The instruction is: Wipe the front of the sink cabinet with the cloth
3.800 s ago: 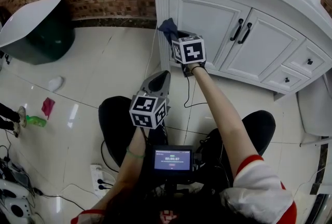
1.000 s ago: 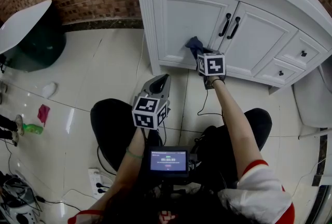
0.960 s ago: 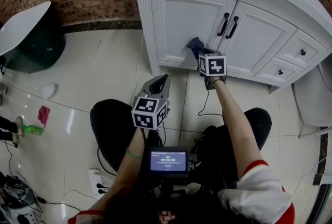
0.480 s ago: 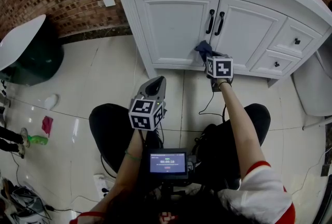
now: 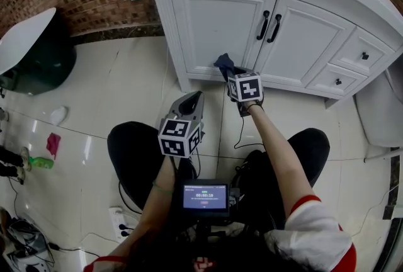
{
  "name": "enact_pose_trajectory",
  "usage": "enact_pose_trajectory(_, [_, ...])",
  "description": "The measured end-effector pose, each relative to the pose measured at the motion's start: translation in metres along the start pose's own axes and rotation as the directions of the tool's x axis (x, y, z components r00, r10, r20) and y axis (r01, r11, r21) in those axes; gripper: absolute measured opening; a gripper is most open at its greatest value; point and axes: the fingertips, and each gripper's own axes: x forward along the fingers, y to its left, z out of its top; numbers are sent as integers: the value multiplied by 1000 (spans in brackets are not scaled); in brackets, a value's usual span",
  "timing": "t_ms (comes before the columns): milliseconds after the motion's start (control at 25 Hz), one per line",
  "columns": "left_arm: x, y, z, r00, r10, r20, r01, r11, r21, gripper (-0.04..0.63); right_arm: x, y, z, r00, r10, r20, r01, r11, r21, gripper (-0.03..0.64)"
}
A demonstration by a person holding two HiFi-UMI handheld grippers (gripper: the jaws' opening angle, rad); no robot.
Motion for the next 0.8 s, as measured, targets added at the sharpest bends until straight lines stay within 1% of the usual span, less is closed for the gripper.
enact_pose_trajectory(240, [-7, 19, -5, 1000, 16, 17, -15, 999, -35, 20, 53, 68, 13, 996, 87, -16, -87, 995, -43, 64])
enact_pose_trajectory(440, [-9, 31, -8, 999, 27, 20, -26, 998, -50, 20, 85, 103, 23, 993, 116, -30, -118, 991, -66, 64])
enact_pose_trajectory(600, [-8, 32, -11, 1000, 26, 16, -25, 999, -44, 20, 95, 106, 22, 993, 112, -48, -115, 990, -80, 64])
enact_pose_trajectory(800, [-6, 29, -12, 1000, 16, 6, -15, 999, -37, 20, 80, 74, 18, 996, 72, -44, -75, 995, -62, 64])
